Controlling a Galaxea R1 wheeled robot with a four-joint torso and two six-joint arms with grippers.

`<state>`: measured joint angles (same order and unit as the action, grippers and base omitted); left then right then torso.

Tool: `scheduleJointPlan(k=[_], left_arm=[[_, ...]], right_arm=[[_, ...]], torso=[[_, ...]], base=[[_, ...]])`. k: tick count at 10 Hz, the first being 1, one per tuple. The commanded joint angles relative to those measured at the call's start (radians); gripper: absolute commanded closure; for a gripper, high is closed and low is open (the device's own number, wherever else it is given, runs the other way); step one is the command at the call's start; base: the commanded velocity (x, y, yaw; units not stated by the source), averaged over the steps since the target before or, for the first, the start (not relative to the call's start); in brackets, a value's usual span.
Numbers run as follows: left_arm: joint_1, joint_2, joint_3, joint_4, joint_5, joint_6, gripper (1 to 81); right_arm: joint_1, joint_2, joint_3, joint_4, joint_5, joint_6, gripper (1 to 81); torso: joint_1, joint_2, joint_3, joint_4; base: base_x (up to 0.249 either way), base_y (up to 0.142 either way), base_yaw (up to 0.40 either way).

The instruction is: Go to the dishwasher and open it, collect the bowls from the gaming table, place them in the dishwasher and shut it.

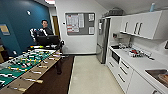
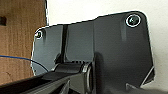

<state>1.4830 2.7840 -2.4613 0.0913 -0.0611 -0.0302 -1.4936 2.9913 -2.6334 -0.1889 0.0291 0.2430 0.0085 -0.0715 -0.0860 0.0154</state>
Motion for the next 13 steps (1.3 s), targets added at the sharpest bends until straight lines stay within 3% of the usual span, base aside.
scheduleJointPlan(k=[1,13], left_arm=[[-0.049,-0.009,0.004,0.012,0.049,0.001,1.0],[-0.049,0.005,-0.007,0.009,0.047,0.001,1.0]], right_arm=[[0.055,0.013,0.001,-0.012,-0.044,-0.002,1.0],[0.061,0.040,-0.028,-0.012,-0.043,-0.001,1.0]], torso=[[0.000,0.000,0.000,0.000],[0.000,0.000,0.000,0.000]], base=[[0.000,0.000,0.350],[0.000,0.000,0.350]])
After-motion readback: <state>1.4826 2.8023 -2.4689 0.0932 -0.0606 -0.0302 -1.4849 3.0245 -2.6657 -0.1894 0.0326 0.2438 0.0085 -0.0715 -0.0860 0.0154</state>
